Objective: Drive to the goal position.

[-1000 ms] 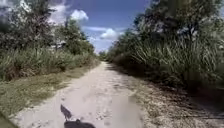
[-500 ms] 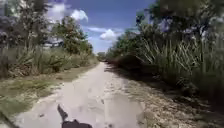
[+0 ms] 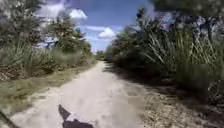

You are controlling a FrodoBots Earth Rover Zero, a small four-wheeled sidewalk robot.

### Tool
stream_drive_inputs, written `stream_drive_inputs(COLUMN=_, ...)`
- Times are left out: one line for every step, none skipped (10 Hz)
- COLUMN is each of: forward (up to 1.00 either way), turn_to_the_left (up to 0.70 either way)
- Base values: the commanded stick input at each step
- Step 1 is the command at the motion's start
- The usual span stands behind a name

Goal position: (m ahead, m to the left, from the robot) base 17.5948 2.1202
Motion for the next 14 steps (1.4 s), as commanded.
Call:
stream_drive_inputs(forward=0.85, turn_to_the_left=0.0)
stream_drive_inputs(forward=0.85, turn_to_the_left=0.0)
stream_drive_inputs(forward=0.85, turn_to_the_left=0.0)
stream_drive_inputs(forward=0.85, turn_to_the_left=0.0)
stream_drive_inputs(forward=0.85, turn_to_the_left=0.0)
stream_drive_inputs(forward=0.85, turn_to_the_left=0.0)
stream_drive_inputs(forward=0.85, turn_to_the_left=0.0)
stream_drive_inputs(forward=0.85, turn_to_the_left=0.0)
stream_drive_inputs(forward=0.85, turn_to_the_left=0.0)
stream_drive_inputs(forward=0.85, turn_to_the_left=0.02)
stream_drive_inputs(forward=0.85, turn_to_the_left=0.16)
stream_drive_inputs(forward=0.85, turn_to_the_left=0.34)
stream_drive_inputs(forward=0.85, turn_to_the_left=0.34)
stream_drive_inputs(forward=0.85, turn_to_the_left=0.18)
